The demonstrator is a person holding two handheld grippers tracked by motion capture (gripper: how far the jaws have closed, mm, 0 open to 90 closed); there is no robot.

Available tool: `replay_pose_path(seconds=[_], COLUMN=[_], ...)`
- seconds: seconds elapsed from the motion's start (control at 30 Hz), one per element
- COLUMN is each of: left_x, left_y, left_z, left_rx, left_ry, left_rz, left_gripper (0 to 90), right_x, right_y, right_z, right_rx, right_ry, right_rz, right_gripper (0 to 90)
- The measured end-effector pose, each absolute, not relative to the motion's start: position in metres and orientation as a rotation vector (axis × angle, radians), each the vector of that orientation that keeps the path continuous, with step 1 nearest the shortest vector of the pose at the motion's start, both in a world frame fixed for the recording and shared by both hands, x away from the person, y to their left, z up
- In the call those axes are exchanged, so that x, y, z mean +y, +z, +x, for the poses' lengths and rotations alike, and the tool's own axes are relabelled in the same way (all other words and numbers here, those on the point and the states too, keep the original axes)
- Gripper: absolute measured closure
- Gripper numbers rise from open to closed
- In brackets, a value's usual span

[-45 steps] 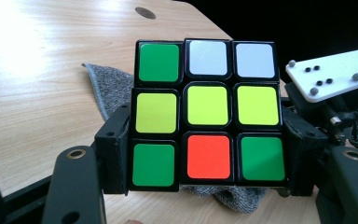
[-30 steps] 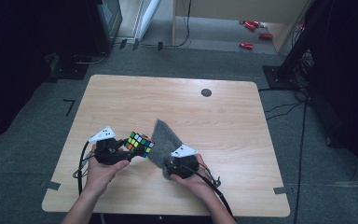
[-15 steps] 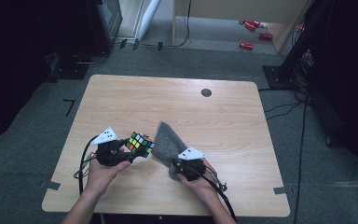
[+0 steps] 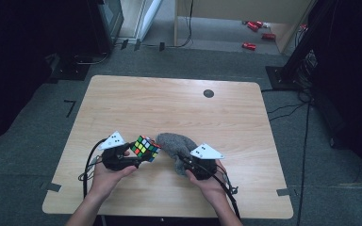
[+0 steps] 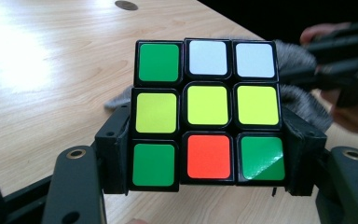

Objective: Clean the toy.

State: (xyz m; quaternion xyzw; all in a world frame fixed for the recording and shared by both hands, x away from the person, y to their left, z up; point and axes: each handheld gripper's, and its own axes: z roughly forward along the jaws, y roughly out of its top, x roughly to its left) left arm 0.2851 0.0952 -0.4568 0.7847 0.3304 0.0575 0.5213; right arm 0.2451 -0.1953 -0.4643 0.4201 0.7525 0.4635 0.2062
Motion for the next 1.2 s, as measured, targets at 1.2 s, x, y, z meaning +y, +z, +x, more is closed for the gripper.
replay_pose_path(seconds=[1.2], left_x=[0.053], left_y=[-0.464], left_z=[0.252], left_rx=[0.510], left_ry=[0.338], left_rz=[1.939], left_gripper=[34.4], right_x=[-0.190], right_y=[-0.429], right_z=[0.229], right_rx=[2.071], right_ry=[1.567], right_rz=[1.126], right_gripper=[69.8])
